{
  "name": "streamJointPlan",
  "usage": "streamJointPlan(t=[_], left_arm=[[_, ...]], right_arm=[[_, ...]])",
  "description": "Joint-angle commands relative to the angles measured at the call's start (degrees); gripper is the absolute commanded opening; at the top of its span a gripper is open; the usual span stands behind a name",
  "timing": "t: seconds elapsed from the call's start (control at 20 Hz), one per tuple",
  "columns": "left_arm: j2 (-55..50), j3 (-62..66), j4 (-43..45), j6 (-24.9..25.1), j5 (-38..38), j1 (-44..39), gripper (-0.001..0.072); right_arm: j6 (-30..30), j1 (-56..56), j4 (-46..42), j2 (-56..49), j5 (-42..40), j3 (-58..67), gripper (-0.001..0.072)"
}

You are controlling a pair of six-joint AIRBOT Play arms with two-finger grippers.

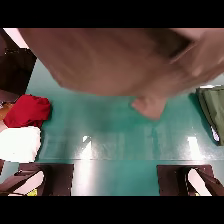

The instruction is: Fold the shirts.

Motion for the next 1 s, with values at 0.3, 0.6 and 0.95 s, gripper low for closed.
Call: streamJointPlan(t=[0.3,0.6,0.95], left_arm=[[11.8,6.2,-0.5,-0.1,3.9,0.7,0.0026],[12.3,1.9,0.1,-7.5,-3.5,0.7,0.0025],[5.2,-36.6,11.8,-12.4,-9.1,0.7,0.0025]], right_arm=[[-1.0,-9.1,-0.6,0.7,12.3,24.7,0.0025],[1.3,-11.4,-0.4,0.4,19.5,25.9,0.0024],[5.9,-0.2,-8.3,-16.7,30.4,9.1,0.0023]])
